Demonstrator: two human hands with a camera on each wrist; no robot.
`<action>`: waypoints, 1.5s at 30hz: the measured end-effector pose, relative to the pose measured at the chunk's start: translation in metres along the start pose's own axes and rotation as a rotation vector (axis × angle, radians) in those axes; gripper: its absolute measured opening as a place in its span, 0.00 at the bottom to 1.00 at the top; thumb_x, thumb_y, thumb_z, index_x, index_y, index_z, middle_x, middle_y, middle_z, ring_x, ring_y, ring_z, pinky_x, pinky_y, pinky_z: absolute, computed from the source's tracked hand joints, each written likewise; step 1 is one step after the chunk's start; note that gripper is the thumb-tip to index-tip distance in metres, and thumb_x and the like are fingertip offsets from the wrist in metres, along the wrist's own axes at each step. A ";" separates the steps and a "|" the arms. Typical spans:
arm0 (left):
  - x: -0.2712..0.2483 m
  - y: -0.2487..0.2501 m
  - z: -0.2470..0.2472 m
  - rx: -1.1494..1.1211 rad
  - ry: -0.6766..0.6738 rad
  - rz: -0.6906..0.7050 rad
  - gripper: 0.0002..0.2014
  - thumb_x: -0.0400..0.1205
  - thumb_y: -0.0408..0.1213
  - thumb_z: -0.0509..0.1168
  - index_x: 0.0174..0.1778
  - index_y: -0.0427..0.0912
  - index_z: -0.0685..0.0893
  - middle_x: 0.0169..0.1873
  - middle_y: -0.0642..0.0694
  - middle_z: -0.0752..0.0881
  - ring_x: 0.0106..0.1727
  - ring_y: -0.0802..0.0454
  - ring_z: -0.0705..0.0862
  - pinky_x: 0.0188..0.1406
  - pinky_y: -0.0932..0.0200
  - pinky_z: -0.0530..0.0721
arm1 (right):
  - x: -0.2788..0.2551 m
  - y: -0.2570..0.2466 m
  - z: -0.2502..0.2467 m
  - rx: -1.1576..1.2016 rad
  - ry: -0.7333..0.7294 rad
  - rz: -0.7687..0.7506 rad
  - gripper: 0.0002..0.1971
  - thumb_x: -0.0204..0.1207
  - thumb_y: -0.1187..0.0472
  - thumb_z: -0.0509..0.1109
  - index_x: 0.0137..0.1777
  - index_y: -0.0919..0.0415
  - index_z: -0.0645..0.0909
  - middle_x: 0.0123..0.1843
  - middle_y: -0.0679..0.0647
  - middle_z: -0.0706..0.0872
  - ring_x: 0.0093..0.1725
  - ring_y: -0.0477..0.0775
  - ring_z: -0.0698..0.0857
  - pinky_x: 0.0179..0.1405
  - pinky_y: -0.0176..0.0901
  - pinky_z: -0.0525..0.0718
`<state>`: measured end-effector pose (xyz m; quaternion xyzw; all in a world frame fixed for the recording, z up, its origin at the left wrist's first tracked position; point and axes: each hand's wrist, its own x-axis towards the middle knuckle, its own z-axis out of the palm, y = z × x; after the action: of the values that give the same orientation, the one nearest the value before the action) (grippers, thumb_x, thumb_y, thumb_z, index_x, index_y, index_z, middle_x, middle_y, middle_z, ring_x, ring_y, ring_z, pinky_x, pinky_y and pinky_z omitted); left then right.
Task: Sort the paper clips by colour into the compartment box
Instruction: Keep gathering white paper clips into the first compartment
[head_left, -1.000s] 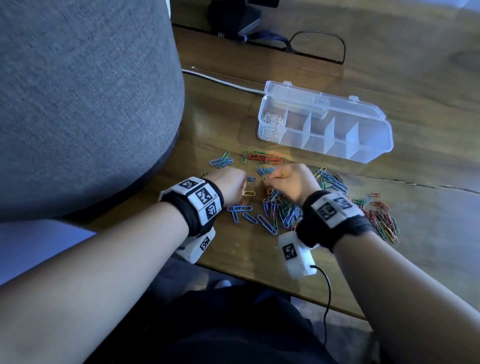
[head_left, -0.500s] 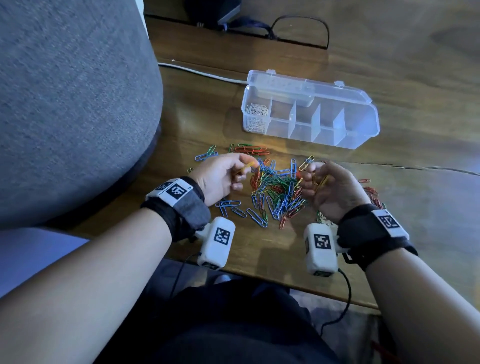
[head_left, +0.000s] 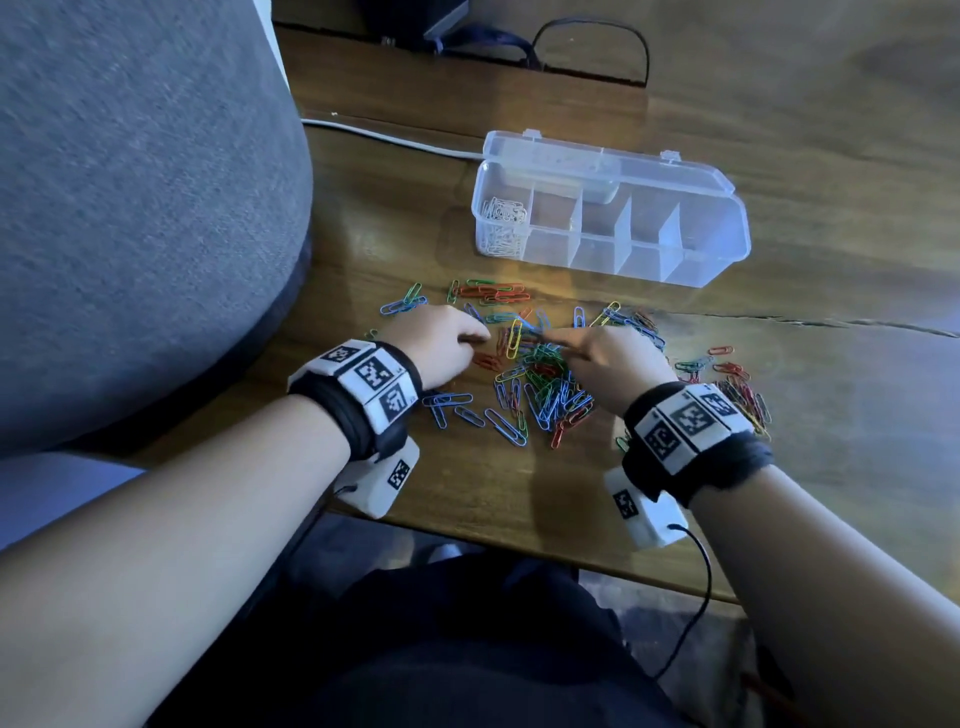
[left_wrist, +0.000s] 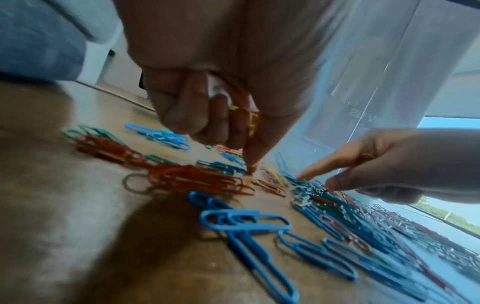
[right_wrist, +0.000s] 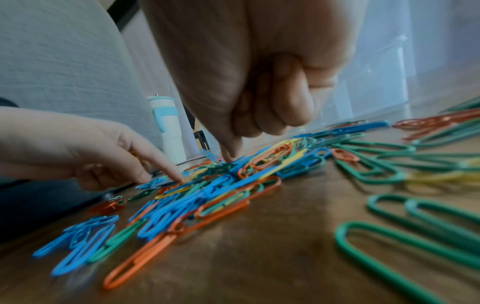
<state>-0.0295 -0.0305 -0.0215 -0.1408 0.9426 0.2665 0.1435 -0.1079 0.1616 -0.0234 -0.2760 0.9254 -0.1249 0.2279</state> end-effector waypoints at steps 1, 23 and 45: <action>-0.002 -0.001 -0.003 -0.003 -0.002 -0.006 0.21 0.79 0.34 0.57 0.64 0.58 0.83 0.62 0.51 0.85 0.54 0.49 0.84 0.50 0.59 0.81 | 0.000 0.002 -0.001 -0.015 0.008 0.005 0.24 0.78 0.62 0.56 0.69 0.37 0.76 0.59 0.57 0.88 0.50 0.63 0.86 0.45 0.46 0.83; 0.030 0.026 0.008 0.129 0.046 -0.063 0.06 0.76 0.43 0.68 0.39 0.44 0.86 0.40 0.47 0.87 0.44 0.45 0.85 0.43 0.55 0.82 | 0.011 -0.029 0.009 -0.142 -0.042 -0.097 0.11 0.78 0.54 0.63 0.56 0.39 0.83 0.50 0.54 0.87 0.52 0.59 0.85 0.51 0.49 0.85; 0.006 0.001 0.003 -0.820 0.020 -0.242 0.09 0.77 0.28 0.66 0.33 0.45 0.80 0.28 0.50 0.77 0.26 0.59 0.71 0.23 0.67 0.69 | 0.015 -0.035 0.018 -0.219 -0.091 -0.097 0.12 0.79 0.61 0.58 0.59 0.58 0.80 0.56 0.57 0.85 0.55 0.62 0.84 0.50 0.49 0.81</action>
<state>-0.0344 -0.0291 -0.0258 -0.2983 0.7365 0.5993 0.0968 -0.0944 0.1227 -0.0316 -0.3488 0.9079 -0.0212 0.2317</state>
